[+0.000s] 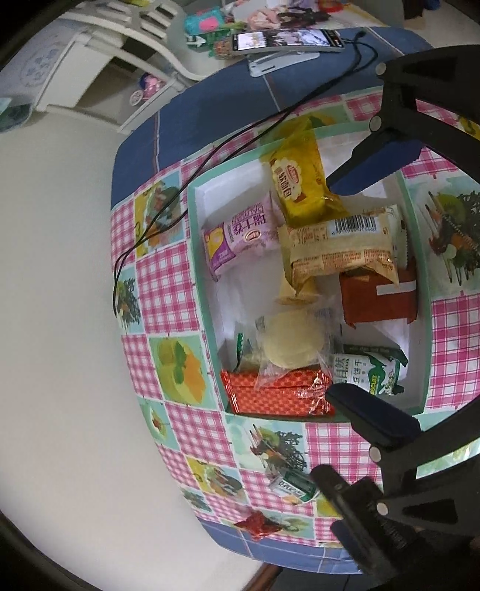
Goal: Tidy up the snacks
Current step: 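Move both open tools back from the tray to the last two snacks, then grasp the red foil candy pack with the left tool while the right tool grasps the green biscuit pack, then carry the candy pack and green biscuit pack into the tray and open both tools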
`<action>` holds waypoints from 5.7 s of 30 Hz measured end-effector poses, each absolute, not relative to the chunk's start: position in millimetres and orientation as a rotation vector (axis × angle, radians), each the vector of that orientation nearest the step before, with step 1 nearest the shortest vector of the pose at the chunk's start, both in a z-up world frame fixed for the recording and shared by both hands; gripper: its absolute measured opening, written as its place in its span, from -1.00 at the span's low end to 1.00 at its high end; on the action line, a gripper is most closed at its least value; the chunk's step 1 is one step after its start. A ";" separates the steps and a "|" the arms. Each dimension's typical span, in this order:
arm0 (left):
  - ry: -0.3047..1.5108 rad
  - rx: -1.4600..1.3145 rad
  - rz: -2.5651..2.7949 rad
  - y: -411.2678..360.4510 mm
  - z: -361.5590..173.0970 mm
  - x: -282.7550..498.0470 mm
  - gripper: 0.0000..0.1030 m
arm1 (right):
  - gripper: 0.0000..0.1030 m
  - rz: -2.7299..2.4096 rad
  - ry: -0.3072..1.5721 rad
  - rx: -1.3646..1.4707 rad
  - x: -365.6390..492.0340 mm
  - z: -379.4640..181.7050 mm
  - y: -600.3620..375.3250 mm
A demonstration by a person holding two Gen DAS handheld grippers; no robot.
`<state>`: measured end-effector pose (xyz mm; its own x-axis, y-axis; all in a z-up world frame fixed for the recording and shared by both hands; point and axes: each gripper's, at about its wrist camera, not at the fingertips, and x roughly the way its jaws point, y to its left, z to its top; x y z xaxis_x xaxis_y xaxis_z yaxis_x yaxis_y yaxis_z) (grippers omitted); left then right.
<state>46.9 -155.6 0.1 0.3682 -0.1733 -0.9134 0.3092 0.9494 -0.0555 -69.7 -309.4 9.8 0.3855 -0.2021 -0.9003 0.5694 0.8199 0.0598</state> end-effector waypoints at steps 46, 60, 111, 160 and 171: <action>1.058 0.016 -0.242 -25.9 -4.9 120.9 0.97 | 1.00 -0.310 1.079 0.231 13.3 -10.9 -186.8; 1.112 0.011 -0.130 29.6 -23.1 144.9 0.96 | 1.00 -0.205 1.115 0.208 49.4 -28.5 -124.3; 1.190 0.061 -0.225 14.2 -68.5 308.5 0.51 | 0.26 -0.170 1.066 0.140 170.4 -90.2 -146.5; 1.225 -0.117 -0.425 -125.6 -21.3 41.3 0.05 | 0.18 -0.400 1.068 0.358 -51.0 7.9 -258.6; 1.224 -0.051 -0.545 -175.1 -19.0 14.5 0.06 | 0.18 -0.518 1.006 0.433 -89.9 12.5 -325.5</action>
